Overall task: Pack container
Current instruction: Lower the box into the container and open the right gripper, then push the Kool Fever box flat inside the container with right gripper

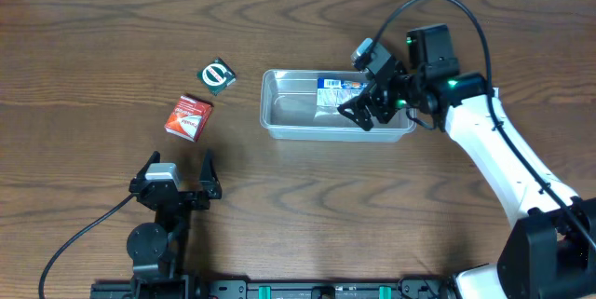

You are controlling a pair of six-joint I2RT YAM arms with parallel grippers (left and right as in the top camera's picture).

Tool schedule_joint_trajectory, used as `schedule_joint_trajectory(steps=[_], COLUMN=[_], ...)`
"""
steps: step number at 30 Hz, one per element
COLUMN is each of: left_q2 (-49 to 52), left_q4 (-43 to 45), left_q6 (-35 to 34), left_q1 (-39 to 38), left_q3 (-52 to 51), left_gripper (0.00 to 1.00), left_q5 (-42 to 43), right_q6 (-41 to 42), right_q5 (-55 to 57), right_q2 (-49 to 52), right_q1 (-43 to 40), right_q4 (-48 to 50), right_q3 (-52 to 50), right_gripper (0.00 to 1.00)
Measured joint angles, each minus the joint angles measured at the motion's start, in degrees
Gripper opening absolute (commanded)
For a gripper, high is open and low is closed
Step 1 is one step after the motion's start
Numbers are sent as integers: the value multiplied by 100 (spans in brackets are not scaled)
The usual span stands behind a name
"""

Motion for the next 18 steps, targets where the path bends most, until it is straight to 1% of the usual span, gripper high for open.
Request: schedule_joint_trajectory(steps=[3, 5, 7, 11, 12, 14, 15, 18], left_q2=[0, 0, 0, 0, 0, 0, 0, 0], left_q4=[0, 0, 0, 0, 0, 0, 0, 0], left_q6=[0, 0, 0, 0, 0, 0, 0, -2], left_q1=[0, 0, 0, 0, 0, 0, 0, 0], left_q3=[0, 0, 0, 0, 0, 0, 0, 0], left_gripper=[98, 98, 98, 98, 98, 98, 98, 98], left_q5=[-2, 0, -2, 0, 0, 0, -2, -2], right_q6=[525, 743, 896, 1054, 1106, 1217, 1405, 1976], right_q5=[566, 706, 643, 164, 42, -15, 20, 374], right_q2=[0, 0, -2, 0, 0, 0, 0, -2], right_q1=[151, 208, 232, 240, 247, 256, 258, 264], right_q4=[-448, -680, -798, -826, -772, -658, -533, -343], right_q3=[350, 562, 680, 704, 704, 704, 704, 704], right_gripper=[99, 99, 99, 99, 98, 91, 87, 69])
